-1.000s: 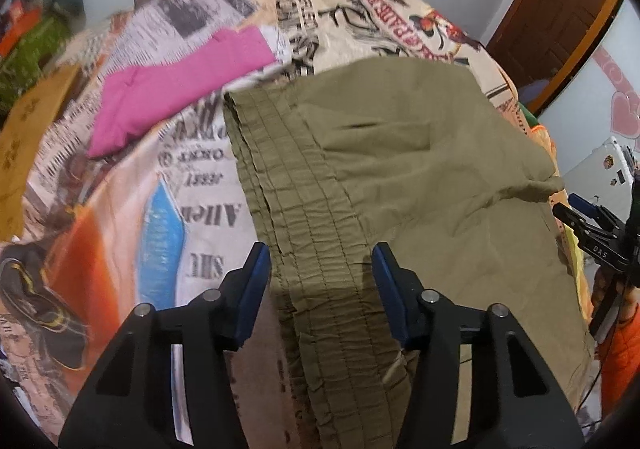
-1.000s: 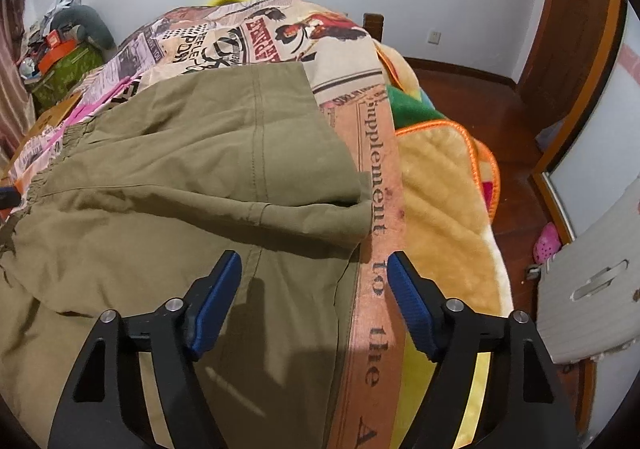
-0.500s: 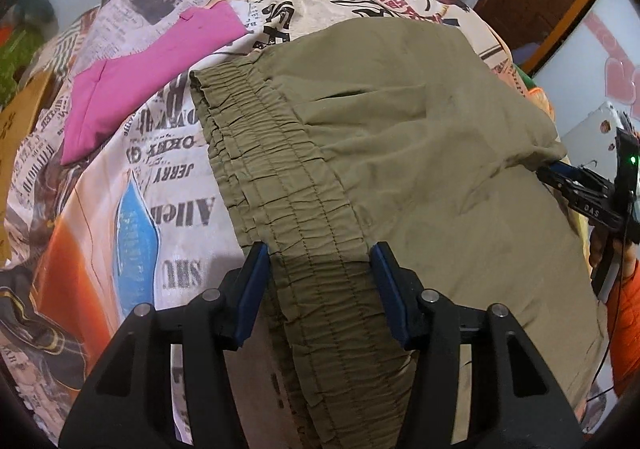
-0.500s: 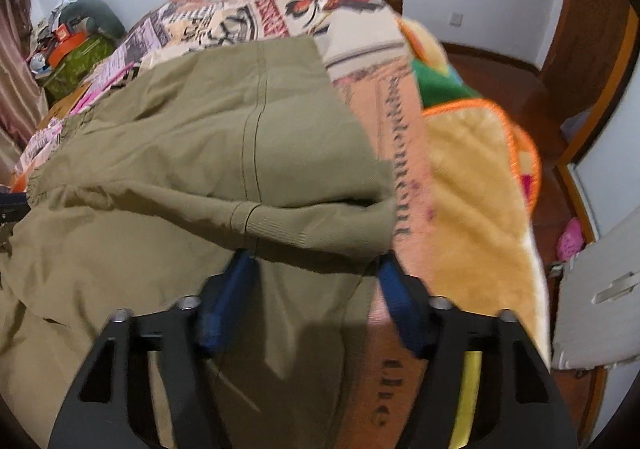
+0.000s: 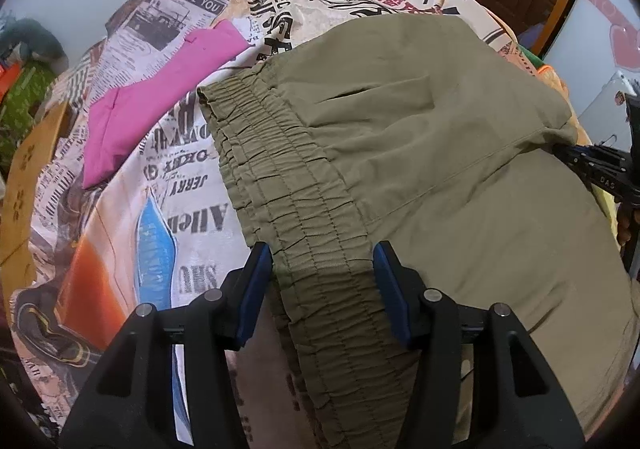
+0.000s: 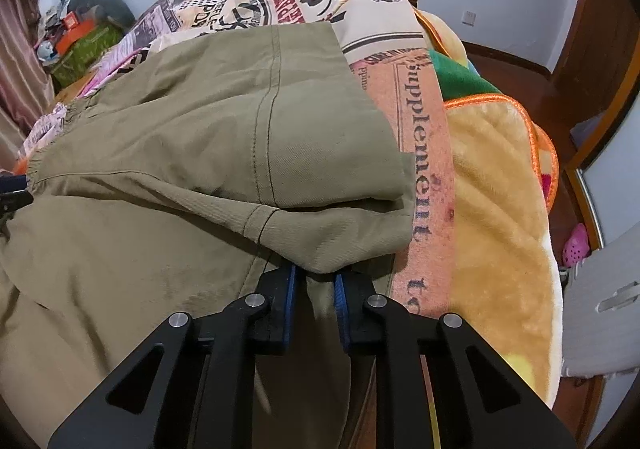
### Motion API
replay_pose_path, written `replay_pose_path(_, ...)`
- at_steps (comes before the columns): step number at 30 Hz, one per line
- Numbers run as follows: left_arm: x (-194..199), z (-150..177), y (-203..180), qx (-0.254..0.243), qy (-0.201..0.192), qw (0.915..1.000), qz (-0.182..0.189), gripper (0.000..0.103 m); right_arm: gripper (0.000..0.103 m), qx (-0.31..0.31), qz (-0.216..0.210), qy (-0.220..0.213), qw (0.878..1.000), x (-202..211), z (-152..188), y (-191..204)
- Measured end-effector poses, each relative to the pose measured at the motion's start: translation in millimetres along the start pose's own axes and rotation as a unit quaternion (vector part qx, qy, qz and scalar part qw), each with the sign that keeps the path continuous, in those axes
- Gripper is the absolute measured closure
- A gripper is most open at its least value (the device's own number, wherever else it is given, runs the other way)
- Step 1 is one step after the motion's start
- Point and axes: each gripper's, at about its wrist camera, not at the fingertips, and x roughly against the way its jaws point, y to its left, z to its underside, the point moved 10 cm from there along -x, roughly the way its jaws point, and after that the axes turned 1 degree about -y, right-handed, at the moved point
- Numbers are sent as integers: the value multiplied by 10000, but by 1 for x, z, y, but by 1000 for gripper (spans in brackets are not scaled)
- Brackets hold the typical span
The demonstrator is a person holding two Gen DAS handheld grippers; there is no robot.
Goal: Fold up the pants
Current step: 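Grasp the elastic waistband with the left tool while the right tool grasps the pants edge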
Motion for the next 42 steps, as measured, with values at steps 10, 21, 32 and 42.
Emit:
replay_pose_path(10,22,-9,3,215,-101,9994,251,48,55,-407,82,-3,9991,33,2,-18)
replay_pose_path(21,12,-43,17,646,-151,9966,483,48,49,-488,222,-468,9975,41,-48,-33)
replay_pose_path(32,-19,-38,16,775,148,9956,501,46,55,-491,-362,-146,9980,-1,-54,-18)
replay_pose_path(42,-27,-45,13,21,-11,9991,-420,51,96,50,139,-481,9987,9,-61,-12)
